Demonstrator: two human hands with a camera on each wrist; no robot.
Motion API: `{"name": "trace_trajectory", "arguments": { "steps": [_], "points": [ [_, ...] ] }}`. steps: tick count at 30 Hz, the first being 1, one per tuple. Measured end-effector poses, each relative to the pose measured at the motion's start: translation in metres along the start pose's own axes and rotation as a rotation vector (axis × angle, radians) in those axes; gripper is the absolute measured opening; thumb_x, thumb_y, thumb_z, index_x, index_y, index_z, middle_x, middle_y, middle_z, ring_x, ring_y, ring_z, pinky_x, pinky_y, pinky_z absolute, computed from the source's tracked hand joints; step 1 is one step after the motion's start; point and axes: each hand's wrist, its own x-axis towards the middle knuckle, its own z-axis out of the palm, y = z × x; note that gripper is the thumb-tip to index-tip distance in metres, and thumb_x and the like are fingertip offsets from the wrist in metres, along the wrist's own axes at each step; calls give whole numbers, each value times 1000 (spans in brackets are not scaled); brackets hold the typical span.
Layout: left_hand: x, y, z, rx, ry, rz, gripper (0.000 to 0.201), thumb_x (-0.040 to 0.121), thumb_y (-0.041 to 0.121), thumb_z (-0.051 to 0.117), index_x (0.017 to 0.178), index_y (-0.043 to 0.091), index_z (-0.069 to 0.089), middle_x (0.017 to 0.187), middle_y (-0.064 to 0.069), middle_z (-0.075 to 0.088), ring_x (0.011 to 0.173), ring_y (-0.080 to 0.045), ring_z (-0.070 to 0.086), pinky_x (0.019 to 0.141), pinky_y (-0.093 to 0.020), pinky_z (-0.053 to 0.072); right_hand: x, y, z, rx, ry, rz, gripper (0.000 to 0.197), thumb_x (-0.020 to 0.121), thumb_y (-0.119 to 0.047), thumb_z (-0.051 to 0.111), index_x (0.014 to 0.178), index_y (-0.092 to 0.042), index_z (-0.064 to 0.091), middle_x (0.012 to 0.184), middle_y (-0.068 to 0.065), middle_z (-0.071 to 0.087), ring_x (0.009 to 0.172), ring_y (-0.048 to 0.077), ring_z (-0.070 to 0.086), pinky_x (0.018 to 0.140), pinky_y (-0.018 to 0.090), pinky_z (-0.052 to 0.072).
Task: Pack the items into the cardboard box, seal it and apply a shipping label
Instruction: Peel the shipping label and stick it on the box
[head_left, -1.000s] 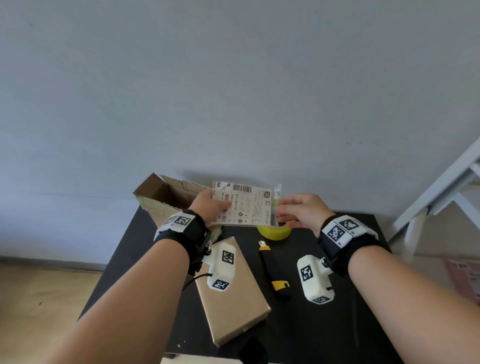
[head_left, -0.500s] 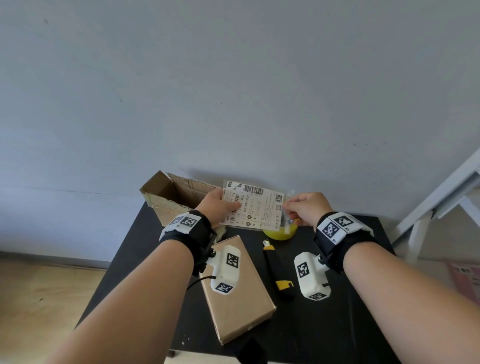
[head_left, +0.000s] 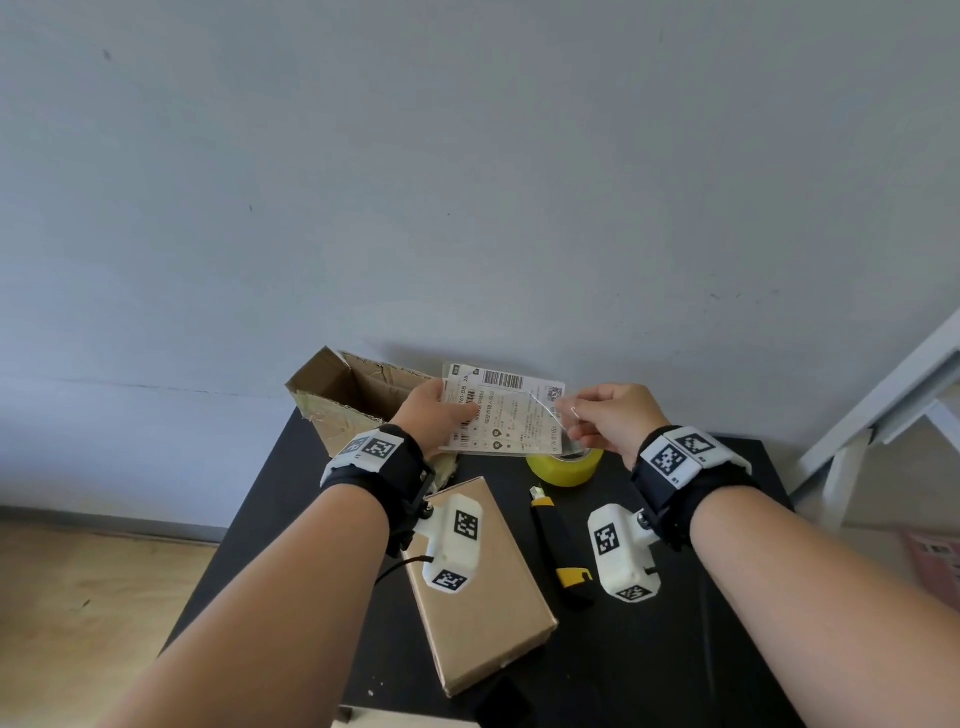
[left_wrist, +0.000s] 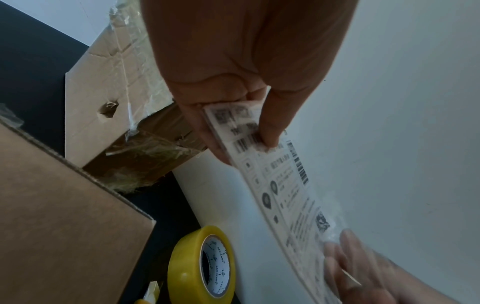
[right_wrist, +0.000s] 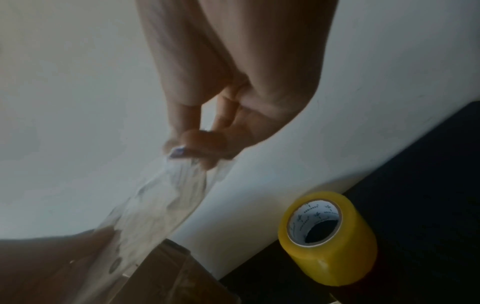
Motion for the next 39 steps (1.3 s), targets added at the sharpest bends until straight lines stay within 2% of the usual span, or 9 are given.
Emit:
{"name": "trace_trajectory", "arguments": {
  "steps": [7, 14, 21, 24, 28, 31, 34, 37, 39],
  "points": [
    [-5, 6, 4, -59, -51, -11, 23, 90, 3, 61, 112, 6, 56, 113, -15, 68, 101, -30, 67, 92, -47, 53, 6, 3, 1, -166, 6, -51, 19, 81, -24, 76, 88, -8, 68, 83, 6, 74, 52, 9, 54, 47, 21, 44],
    [-7, 9, 4, -200, -124, -82, 31, 89, -4, 59, 119, 1, 52, 114, -19, 66, 91, -27, 68, 76, -36, 59, 10, 1, -2, -199, 11, -63, 16, 88, -22, 68, 94, -7, 69, 84, 5, 71, 55, 10, 53, 46, 19, 42],
    [-5, 11, 7, -172, -133, -141, 47, 83, -27, 38, 119, 2, 48, 108, -14, 62, 108, -33, 57, 81, -39, 54, 20, 6, -10, -86, 75, -35, 5, 91, -16, 64, 89, -13, 67, 96, 11, 73, 82, 21, 70, 71, 34, 59],
    [4, 8, 8, -129, -90, -140, 54, 82, -29, 38, 126, 1, 47, 123, -20, 58, 117, -35, 55, 95, -47, 50, 27, 8, -12, -58, 141, -14, 14, 92, -13, 60, 79, -14, 63, 96, 15, 71, 88, 30, 70, 76, 46, 59],
    [17, 7, 6, -85, 17, -146, 47, 81, -29, 36, 109, 4, 52, 122, -21, 59, 119, -38, 53, 98, -52, 48, 40, 18, -26, -108, 285, -6, 21, 90, -10, 54, 73, -16, 64, 98, 15, 71, 89, 34, 69, 77, 49, 58],
    [25, 5, 5, -36, 74, -145, 43, 80, -28, 34, 105, 3, 52, 119, -20, 59, 116, -37, 54, 95, -51, 50, 44, 18, -45, -66, 475, -4, 23, 90, -10, 47, 95, -8, 69, 102, 14, 70, 92, 34, 67, 79, 42, 57],
    [33, 3, 12, 17, 77, -144, 41, 81, -24, 36, 107, 2, 53, 116, -18, 61, 110, -35, 57, 93, -51, 52, 48, 10, -66, 31, 584, -16, 23, 89, -5, 43, 89, -4, 65, 102, 18, 68, 94, 36, 66, 77, 39, 57],
    [48, -3, 25, 11, 37, -128, 45, 77, -23, 33, 107, 2, 55, 114, -21, 63, 109, -39, 59, 90, -56, 52, 48, 1, -72, 148, 424, 29, 18, 87, -3, 50, 73, -9, 59, 105, 25, 66, 102, 41, 64, 87, 52, 54],
    [58, -8, 35, 6, -3, -120, 47, 74, -24, 33, 107, 2, 56, 114, -21, 63, 111, -42, 57, 89, -57, 52, 44, 3, -67, 217, 247, 110, 10, 89, -4, 54, 82, -4, 62, 100, 22, 68, 98, 35, 65, 84, 46, 54]
  ]
}}
